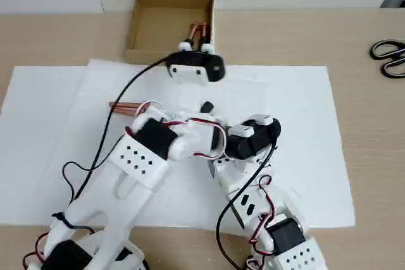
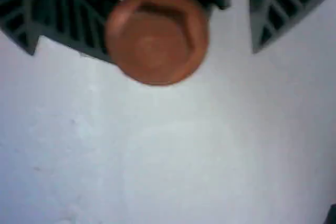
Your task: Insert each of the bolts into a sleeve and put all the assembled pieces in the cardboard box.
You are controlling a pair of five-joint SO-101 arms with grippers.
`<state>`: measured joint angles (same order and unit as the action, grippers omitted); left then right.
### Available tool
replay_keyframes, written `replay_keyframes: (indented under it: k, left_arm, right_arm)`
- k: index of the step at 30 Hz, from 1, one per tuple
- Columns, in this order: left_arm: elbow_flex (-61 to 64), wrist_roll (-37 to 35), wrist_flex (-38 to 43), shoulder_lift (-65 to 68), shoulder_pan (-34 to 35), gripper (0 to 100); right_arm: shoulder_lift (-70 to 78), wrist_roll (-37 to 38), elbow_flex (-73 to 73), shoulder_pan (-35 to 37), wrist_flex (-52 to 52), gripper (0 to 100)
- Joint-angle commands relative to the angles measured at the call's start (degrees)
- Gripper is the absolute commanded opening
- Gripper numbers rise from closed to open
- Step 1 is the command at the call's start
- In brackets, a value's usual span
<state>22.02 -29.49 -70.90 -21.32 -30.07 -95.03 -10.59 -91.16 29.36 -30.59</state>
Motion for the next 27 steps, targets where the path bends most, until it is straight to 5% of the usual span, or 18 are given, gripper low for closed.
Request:
replay_keyframes:
  k: [1,8,18,27]
  left_arm:
    - [-0.6,-0.2,-1.1,-1.3,2.7,25]
    - [-0.7,1.1,-8.5,-1.3,3.7,36]
    - [-0.7,12.8,-17.5,-1.3,4.2,36]
    - [-0.7,17.1,-19.3,-1.3,12.6,36]
  right_arm:
    - [-1.5,-0.2,0.7,0.0,0.1,0.3]
    - [-1.5,-0.2,0.6,0.0,0.1,0.3]
    - [-1.5,-0.2,-1.8,-6.6,0.2,0.3]
    - [-1.1,-0.2,-1.6,-10.9,0.2,0.3]
